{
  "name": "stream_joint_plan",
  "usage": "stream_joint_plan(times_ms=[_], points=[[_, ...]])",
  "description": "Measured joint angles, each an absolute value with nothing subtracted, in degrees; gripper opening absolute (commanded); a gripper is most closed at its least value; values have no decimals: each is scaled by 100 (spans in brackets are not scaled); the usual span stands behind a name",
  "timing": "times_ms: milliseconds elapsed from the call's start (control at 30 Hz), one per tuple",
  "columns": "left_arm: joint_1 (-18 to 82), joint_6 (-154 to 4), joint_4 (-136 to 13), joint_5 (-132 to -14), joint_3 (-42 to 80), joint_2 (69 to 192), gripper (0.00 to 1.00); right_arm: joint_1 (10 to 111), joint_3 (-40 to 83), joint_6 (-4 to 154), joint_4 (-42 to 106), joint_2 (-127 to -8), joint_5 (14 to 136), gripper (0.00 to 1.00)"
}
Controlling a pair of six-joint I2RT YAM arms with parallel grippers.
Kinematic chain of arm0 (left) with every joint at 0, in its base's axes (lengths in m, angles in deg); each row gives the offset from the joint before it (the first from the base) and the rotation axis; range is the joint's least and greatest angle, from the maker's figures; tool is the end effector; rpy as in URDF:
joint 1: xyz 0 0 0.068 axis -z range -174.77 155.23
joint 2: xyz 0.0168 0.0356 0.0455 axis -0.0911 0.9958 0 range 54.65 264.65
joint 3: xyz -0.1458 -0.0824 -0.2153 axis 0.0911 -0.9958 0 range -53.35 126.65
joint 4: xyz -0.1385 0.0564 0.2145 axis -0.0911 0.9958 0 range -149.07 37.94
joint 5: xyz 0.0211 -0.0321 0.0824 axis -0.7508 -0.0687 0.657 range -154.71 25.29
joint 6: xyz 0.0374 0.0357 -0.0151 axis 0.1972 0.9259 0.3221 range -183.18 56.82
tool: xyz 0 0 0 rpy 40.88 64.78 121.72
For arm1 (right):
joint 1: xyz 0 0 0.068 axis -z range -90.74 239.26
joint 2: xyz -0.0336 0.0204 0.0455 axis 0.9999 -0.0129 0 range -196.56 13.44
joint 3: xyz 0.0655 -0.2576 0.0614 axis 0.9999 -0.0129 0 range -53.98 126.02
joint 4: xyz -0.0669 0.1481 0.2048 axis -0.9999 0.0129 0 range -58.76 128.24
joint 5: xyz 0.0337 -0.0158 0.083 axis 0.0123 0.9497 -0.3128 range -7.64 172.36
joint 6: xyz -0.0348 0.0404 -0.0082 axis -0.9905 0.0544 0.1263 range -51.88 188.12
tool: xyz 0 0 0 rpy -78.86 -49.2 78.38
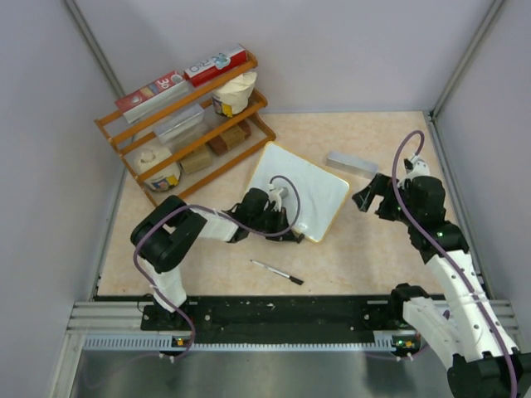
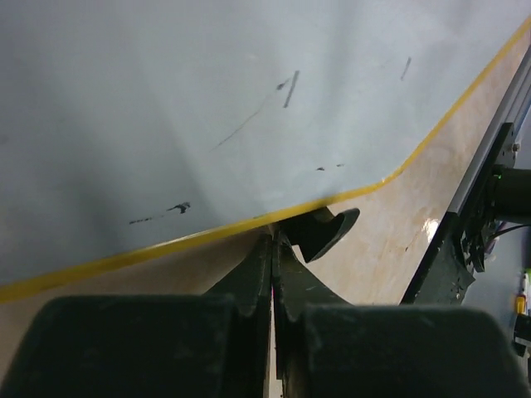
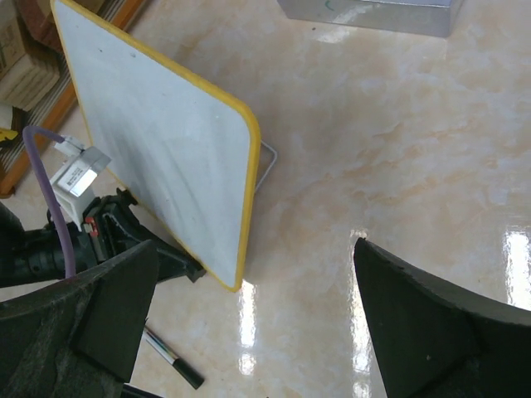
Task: Write a sentence on the whiteboard
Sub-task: Adjust the whiteboard at the center of the board.
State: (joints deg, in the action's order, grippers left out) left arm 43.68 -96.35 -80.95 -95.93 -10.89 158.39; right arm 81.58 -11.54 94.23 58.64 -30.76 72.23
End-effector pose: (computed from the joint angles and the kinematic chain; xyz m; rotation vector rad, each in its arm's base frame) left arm 0.2499 -0.2220 0.1176 0.4355 2.4278 -1.2302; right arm 0.1704 0.0293 0.2968 0.2299 2.1043 0.5399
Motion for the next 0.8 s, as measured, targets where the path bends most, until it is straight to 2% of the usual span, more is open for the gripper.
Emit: stream_joint_plan(times_ms=[167, 467, 600, 633, 800], points=[[5015, -9788, -8211, -9429, -656, 16217, 0, 8156, -1154, 9414, 5907, -2941, 7286, 99], [5785, -9919, -7958, -9269, 1200, 17481, 6, 8158, -1147, 9316, 6058, -2903, 7400, 99], [5857, -9904, -7967, -9105, 1226, 17476, 14, 8158, -1093, 9252, 6176, -2853, 7476, 99], [5859, -9895, -8047, -9049, 1110, 17406, 20, 8158, -1060, 9230, 6200, -2825, 7494, 99], [5852, -9648, -7921, -8758, 214, 16467, 35, 8158, -992, 9209, 6231, -2744, 7474, 99]])
